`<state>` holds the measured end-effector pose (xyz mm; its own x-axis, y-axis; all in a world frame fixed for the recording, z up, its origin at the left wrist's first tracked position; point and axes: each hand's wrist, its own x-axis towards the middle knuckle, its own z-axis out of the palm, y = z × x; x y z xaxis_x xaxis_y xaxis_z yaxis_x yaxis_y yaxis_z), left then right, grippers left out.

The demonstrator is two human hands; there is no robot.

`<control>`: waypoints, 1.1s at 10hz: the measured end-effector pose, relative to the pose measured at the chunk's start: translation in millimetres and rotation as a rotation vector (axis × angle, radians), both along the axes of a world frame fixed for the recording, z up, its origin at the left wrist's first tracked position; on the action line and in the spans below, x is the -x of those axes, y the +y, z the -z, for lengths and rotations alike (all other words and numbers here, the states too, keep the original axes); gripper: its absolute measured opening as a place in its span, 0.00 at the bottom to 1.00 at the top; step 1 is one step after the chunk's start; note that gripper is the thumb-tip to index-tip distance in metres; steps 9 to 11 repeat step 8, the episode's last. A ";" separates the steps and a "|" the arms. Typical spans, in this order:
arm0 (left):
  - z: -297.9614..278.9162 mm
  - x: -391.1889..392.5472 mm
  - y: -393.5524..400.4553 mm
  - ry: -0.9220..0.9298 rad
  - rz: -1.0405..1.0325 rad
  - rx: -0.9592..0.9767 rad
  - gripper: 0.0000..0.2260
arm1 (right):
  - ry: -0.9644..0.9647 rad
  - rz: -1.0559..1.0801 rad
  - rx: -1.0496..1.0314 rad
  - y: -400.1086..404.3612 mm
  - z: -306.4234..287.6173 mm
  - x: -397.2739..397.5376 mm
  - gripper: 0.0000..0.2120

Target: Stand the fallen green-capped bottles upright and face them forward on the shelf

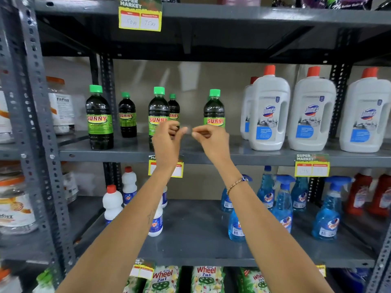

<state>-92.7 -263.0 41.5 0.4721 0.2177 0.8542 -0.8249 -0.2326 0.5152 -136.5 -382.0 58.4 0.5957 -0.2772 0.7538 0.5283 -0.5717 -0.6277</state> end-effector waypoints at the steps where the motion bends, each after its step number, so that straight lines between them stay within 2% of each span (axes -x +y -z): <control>1: 0.5 -8.0 28.8 -0.052 -0.155 0.109 0.18 | 0.043 -0.043 0.023 28.3 -2.2 -12.7 0.07; 2: -3.3 -33.9 76.8 0.313 -0.068 -0.082 0.30 | 0.235 -0.066 -0.016 54.5 1.2 -41.4 0.17; 3: -3.0 -45.7 98.0 0.540 0.034 -0.425 0.27 | 0.390 -0.081 0.045 67.1 6.6 -55.0 0.22; 4: 3.6 -51.8 100.8 0.467 0.022 -0.525 0.17 | 0.412 -0.015 0.099 76.3 12.6 -58.0 0.18; 5: 4.7 -48.3 100.1 0.437 0.040 -0.443 0.16 | 0.373 0.005 0.044 80.7 11.7 -56.5 0.16; 7: 9.3 -48.6 102.1 0.395 0.062 -0.464 0.19 | 0.437 -0.028 0.031 80.5 9.5 -51.0 0.15; 8: 11.2 -44.2 104.9 0.289 -0.048 -0.416 0.24 | 0.325 0.133 0.058 81.7 7.2 -38.4 0.14; 11: 11.2 -44.2 104.9 0.289 -0.048 -0.416 0.24 | 0.325 0.133 0.058 81.7 7.2 -38.4 0.14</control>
